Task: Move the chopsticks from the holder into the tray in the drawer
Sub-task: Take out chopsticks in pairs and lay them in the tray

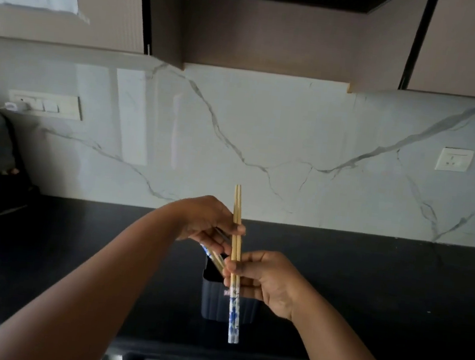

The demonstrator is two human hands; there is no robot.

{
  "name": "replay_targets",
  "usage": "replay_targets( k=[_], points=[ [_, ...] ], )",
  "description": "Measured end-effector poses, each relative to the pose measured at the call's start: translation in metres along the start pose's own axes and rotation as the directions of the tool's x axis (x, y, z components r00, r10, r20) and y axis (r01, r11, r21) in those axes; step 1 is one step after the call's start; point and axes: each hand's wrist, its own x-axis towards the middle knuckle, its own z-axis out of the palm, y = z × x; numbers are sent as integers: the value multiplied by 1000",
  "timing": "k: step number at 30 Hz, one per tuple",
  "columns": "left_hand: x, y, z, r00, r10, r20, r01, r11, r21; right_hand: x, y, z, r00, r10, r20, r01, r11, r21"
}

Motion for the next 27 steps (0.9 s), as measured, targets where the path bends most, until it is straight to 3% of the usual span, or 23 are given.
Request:
replay_targets(
  k=[3,5,6,8,10,11,14,16,17,19,23,27],
  points=[
    [7,-28,2,1000,-4,1,4,999,-50,4,14,-5,997,71,17,-70,996,-51],
    [16,-50,3,984,31,-178,-40,998,-47,7,29,-10,995,102,-10,-102,976,-193],
    [21,-62,2,942,57,-332,-80,995,-57,8,39,-12,992,122,-21,-122,949,-290],
    [27,-91,-3,767,83,-637,-180,980,-90,8,66,-17,983,180,-19,-167,860,-482],
    [29,-128,-7,629,123,-768,-160,987,27,8,99,-21,972,236,-17,-195,760,-620],
    [30,-151,-7,623,154,-767,-95,988,121,7,116,-22,967,253,-19,-198,704,-683],
    [41,-216,3,770,150,-620,142,907,397,5,168,-24,958,287,0,-158,528,-834],
    [49,-255,16,880,23,-474,290,764,576,4,200,-26,949,314,13,-135,446,-885],
    [50,-271,22,904,-46,-426,340,683,647,3,215,-27,945,326,18,-120,400,-909],
    [49,-299,32,912,-90,-401,371,601,708,3,240,-30,939,344,26,-88,314,-945],
    [51,-322,35,903,47,-427,327,571,753,2,279,-34,926,377,9,-84,229,-970],
    [52,-322,33,907,43,-420,325,565,758,9,295,-28,926,372,70,6,170,-985]
  ],
)
